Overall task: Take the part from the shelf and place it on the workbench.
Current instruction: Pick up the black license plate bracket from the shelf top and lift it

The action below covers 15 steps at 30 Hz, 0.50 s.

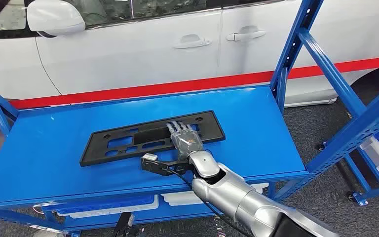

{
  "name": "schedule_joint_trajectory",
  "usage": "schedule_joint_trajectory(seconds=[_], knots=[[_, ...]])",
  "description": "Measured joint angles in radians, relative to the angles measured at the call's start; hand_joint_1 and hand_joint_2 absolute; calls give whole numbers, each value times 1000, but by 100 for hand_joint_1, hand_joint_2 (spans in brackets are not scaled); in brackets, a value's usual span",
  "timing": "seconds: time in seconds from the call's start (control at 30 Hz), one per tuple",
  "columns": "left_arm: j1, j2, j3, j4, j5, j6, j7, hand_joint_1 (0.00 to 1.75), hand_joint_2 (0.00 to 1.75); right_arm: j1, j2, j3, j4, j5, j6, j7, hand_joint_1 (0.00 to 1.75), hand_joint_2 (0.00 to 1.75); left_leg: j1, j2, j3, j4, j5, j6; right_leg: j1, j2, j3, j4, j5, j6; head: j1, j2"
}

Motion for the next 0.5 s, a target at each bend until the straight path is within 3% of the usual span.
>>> schedule_joint_trajectory(seconds=[0.07, 0.13, 0.27, 0.33, 0.4, 0.43, 0.47, 0.5], knots=[[0, 0, 0, 0, 1, 1, 0, 0, 0, -2, -7, 0, 3, 4, -32, 12, 0, 175, -2, 0, 35, -70, 17, 6, 1, 0, 0, -1, 1, 3, 0, 0], [0, 0, 0, 0, 2, 2, 0, 0, 0, -5, -22, -1, 9, 13, -87, 31, 0, 175, -9, -1, 71, -145, 33, 18, 2, 1, -1, -3, 3, 14, 1, 0], [4, -1, 0, 0, 0, 4, 0, 0, 0, -6, -50, -11, 16, 32, -174, 52, 0, 175, -11, 0, 80, -167, 44, 45, 0, 0, -6, 2, -2, 39, 2, 0], [3, -1, -1, 0, -3, 6, 0, 0, 0, -6, -63, -19, 17, 43, -213, 59, 0, 175, -7, 3, 86, -179, 50, 57, 1, -1, -43, 83, -48, 44, 5, 0], [2, -1, -1, 0, -5, 6, 0, 0, 0, -2, -76, -26, 20, 52, -239, 62, 0, 175, -9, 3, 85, -178, 49, 63, 1, -1, -104, 210, -104, 47, 6, 0], [2, -1, -1, 0, -5, 6, 0, 0, 0, 2, -82, -29, 22, 55, -245, 63, 0, 175, -10, 3, 84, -176, 48, 64, 1, -1, -124, 250, -112, 48, 6, 0], [3, -2, -1, 0, -5, 6, 0, 0, 0, 4, -86, -31, 24, 56, -248, 64, 0, 175, -11, 3, 83, -172, 45, 64, 1, -1, -127, 254, -103, 49, 7, 0], [4, -2, -1, 0, -5, 6, 1, 0, 0, 6, -90, -34, 25, 56, -249, 66, 0, 175, -11, 3, 82, -167, 42, 63, 0, -1, -112, 220, -77, 49, 7, 0]])
